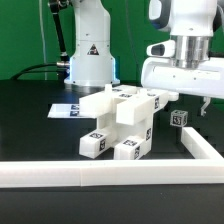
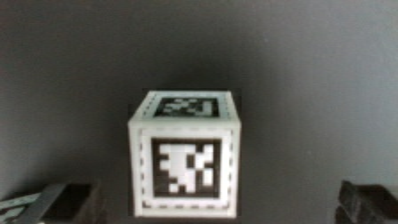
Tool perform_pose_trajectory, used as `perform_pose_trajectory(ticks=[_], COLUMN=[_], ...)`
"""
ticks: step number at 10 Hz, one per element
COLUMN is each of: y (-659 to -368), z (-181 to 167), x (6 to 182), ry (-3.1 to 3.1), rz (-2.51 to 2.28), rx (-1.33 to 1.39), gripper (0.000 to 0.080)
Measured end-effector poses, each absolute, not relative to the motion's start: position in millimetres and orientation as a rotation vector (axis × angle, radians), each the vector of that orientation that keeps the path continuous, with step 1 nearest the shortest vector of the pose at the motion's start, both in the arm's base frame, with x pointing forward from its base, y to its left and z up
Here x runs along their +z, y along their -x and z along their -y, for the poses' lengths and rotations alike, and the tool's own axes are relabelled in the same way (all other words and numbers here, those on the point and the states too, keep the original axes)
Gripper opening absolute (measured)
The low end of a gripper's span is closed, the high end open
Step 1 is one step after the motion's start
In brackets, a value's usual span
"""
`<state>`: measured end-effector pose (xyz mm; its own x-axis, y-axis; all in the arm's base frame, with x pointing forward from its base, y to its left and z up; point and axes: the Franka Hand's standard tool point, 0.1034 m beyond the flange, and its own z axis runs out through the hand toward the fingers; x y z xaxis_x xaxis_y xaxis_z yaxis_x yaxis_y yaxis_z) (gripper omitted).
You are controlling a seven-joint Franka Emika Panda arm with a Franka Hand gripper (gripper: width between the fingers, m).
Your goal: Assemble chair
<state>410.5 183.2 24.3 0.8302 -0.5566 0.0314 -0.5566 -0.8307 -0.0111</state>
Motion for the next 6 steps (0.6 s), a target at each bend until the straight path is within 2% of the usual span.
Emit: perform_pose_trajectory(ticks=[6], y=[-400.0], z=[-183.5], x=[6.5], ry=[3.041], rz=[-0.896], rx=[-0.022], gripper=[0.0649])
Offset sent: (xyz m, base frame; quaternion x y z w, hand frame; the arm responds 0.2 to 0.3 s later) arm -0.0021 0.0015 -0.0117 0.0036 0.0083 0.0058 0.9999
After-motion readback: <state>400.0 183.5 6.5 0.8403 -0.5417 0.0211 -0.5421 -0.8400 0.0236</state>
